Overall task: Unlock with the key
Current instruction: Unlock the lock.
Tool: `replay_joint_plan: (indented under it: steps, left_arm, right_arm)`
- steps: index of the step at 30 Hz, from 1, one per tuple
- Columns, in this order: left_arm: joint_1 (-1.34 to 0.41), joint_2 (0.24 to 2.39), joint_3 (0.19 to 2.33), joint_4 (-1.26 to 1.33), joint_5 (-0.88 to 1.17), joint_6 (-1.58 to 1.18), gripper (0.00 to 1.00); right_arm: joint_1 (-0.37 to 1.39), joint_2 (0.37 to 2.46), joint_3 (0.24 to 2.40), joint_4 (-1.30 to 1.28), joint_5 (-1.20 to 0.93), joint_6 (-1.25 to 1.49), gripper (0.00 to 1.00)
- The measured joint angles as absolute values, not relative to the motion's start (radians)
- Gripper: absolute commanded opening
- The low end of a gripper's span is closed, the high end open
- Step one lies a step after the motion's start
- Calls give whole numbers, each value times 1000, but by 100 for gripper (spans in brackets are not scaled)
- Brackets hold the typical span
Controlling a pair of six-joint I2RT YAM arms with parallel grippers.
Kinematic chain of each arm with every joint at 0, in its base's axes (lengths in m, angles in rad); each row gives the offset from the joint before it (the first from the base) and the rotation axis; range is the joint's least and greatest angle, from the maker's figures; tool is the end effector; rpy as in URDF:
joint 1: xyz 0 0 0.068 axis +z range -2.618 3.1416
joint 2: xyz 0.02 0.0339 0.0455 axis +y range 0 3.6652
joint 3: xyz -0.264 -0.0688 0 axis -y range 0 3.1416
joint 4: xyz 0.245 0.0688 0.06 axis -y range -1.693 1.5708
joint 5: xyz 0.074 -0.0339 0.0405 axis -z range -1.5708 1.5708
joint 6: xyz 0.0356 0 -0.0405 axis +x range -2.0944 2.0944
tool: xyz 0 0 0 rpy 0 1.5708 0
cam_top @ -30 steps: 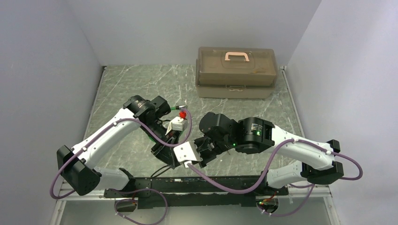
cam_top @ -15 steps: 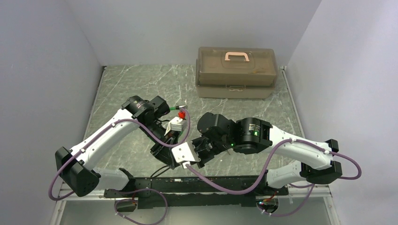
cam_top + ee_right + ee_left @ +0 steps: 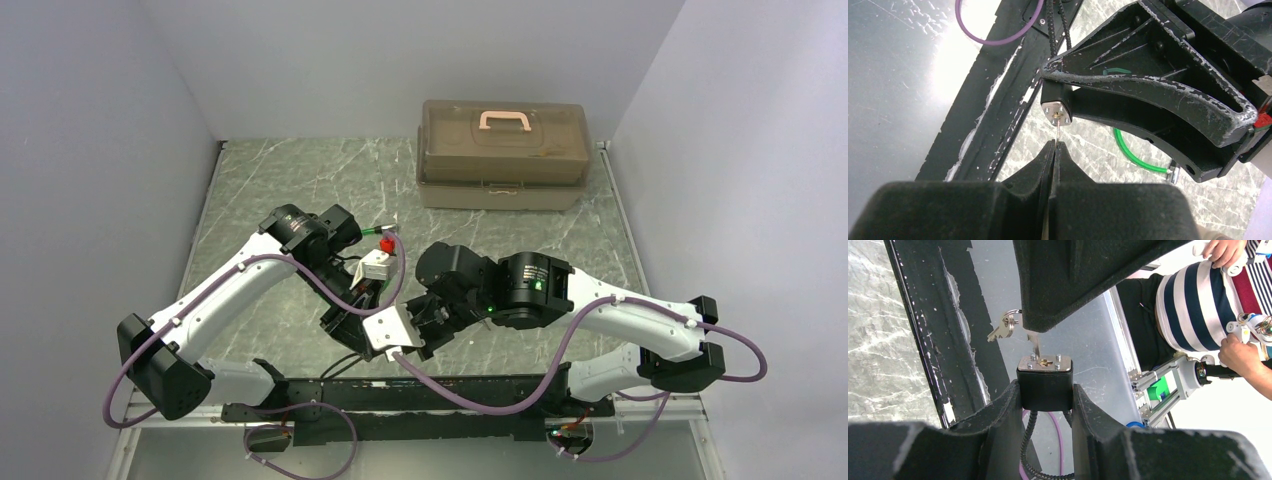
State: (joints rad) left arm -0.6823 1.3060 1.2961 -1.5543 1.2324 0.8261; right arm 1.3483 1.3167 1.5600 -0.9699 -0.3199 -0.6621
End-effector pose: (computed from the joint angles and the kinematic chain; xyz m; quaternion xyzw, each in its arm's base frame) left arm 0.1318 -0.1503 0.3401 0.5602 0.5935 -0.5762 0.0442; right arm 0.0459 0.2537 0.4147 -0.7953 0.4276 0.2729 0.3320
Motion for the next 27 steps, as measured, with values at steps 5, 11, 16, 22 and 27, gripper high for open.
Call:
replay_joint_plan:
  steps: [5,11,16,22,27]
  left_arm:
    - [-682,1306,1296,-1559,1232,826,2]
    - [-682,1306,1296,-1560,1231,826,2]
    - [-682,1304,1296,-1562,1231,826,2]
    - [-682,1299,1296,-1562,1229,826,2]
    - [-682,1293,1296,-1566,1226,825,2]
  right_arm:
    - [1348,1320,1558,-970,-323,-662,0]
    - [1348,1320,1558,-968,-323,-662,0]
    - [1348,1320,1558,-965,-323,-662,0]
    - [1348,1318,1558,-952,-322,-661,0]
    - [1348,1311,1546,-928,-323,-655,0]
